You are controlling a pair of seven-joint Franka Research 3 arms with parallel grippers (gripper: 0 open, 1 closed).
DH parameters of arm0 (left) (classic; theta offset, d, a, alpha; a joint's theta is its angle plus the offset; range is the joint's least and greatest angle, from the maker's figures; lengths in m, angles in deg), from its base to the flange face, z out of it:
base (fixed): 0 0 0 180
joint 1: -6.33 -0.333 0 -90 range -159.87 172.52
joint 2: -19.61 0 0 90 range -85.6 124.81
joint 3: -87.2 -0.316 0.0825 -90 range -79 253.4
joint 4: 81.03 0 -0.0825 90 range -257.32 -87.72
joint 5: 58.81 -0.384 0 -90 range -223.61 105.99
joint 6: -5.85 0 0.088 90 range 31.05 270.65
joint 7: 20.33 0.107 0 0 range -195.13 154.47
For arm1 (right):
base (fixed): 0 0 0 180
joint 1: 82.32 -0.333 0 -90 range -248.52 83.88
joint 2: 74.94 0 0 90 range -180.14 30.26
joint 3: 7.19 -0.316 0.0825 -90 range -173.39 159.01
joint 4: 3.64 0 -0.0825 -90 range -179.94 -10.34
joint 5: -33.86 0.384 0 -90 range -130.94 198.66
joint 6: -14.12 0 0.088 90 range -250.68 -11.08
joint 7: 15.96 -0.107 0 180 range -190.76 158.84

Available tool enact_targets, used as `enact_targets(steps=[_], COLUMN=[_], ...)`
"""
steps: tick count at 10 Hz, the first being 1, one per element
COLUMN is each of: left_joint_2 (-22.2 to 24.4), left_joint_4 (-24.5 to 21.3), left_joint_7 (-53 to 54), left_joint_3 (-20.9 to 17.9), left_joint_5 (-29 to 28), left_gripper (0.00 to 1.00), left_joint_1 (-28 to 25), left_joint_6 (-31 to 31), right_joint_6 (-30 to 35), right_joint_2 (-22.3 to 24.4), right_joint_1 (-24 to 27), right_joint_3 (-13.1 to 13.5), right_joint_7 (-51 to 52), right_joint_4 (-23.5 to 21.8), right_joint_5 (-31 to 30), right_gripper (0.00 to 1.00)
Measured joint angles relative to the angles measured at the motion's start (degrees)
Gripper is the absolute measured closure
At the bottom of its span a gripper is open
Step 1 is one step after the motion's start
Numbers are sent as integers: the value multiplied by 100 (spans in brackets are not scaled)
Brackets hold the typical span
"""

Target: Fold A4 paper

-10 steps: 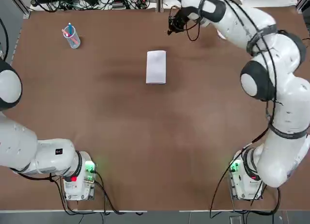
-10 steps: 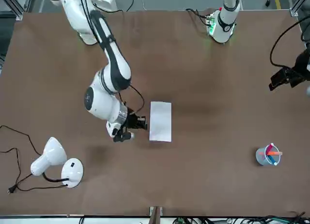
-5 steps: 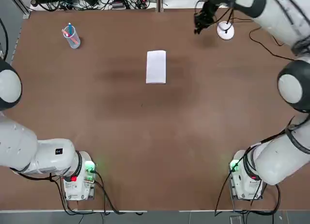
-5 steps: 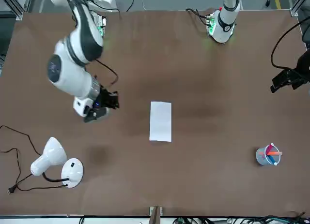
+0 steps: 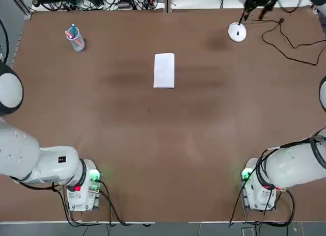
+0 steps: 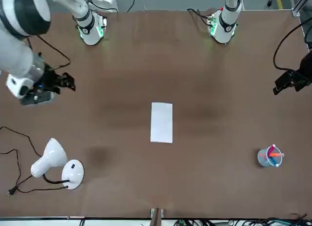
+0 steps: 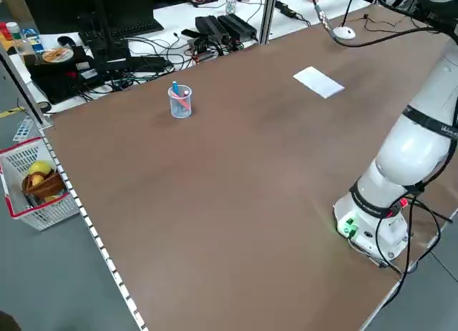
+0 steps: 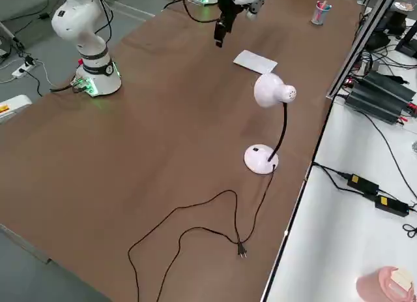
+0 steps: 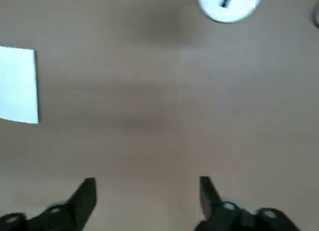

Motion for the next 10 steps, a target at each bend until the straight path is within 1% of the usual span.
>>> enact_targets(steps=[2, 3, 5, 10], left_joint_2=[0, 0, 0, 0], left_joint_4=[10, 11, 11, 11], left_joint_7=[0, 5, 6, 6], left_joint_3=[3, 4, 4, -2], left_joint_5=[0, 0, 0, 0], left_gripper=[0, 0, 0, 0], left_joint_1=[3, 5, 5, 2], left_joint_6=[0, 0, 0, 0], right_joint_6=[377, 505, 703, 709], right_joint_2=[2, 1, -2, 165], right_joint_1=[588, 773, 824, 819], right_joint_3=[4, 4, -24, -80], right_joint_7=[21, 45, 36, 28], right_joint_4=[411, 513, 696, 1109], right_joint_5=[-60, -88, -308, -688], right_gripper=[0, 0, 0, 1])
